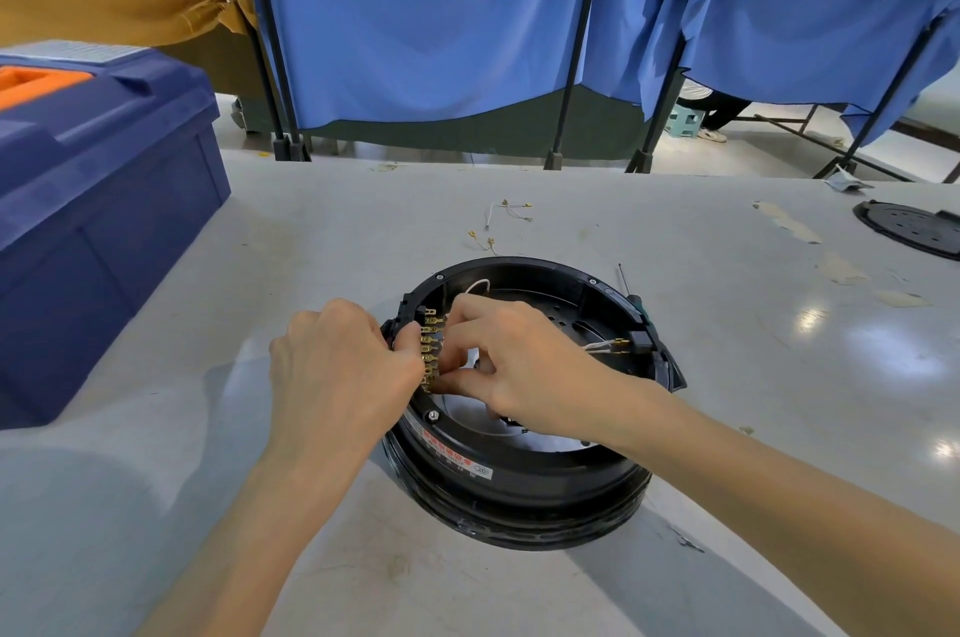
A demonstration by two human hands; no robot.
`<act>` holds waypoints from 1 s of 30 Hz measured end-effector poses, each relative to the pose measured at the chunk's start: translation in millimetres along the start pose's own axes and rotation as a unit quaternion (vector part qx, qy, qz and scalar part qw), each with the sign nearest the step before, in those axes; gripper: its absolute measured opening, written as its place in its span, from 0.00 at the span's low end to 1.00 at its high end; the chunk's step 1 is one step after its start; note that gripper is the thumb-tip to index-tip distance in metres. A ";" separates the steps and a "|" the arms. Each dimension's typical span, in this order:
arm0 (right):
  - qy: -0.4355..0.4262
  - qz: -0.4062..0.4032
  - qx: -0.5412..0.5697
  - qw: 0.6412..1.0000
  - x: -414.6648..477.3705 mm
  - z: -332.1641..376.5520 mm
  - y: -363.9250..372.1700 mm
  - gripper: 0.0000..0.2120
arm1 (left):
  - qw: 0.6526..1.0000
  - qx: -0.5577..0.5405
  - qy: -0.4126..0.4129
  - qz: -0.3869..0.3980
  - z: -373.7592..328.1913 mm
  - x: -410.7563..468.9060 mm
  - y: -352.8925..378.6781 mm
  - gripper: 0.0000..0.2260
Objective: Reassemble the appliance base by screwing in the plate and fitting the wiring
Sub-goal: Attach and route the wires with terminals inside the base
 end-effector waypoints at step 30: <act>0.032 0.049 -0.085 0.995 14.1 8.0 10.8 0.03 | 1.000 -0.014 0.009 -0.003 1.4 1.6 1.0 0.22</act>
Point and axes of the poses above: each hand's wrist, its own x-axis towards the middle knuckle, its own y-axis out of the palm, z = x × y, the point moved 7 cm from there along x, towards the middle knuckle, and after that the axes turned 1 degree about y, right-handed, at the moved point
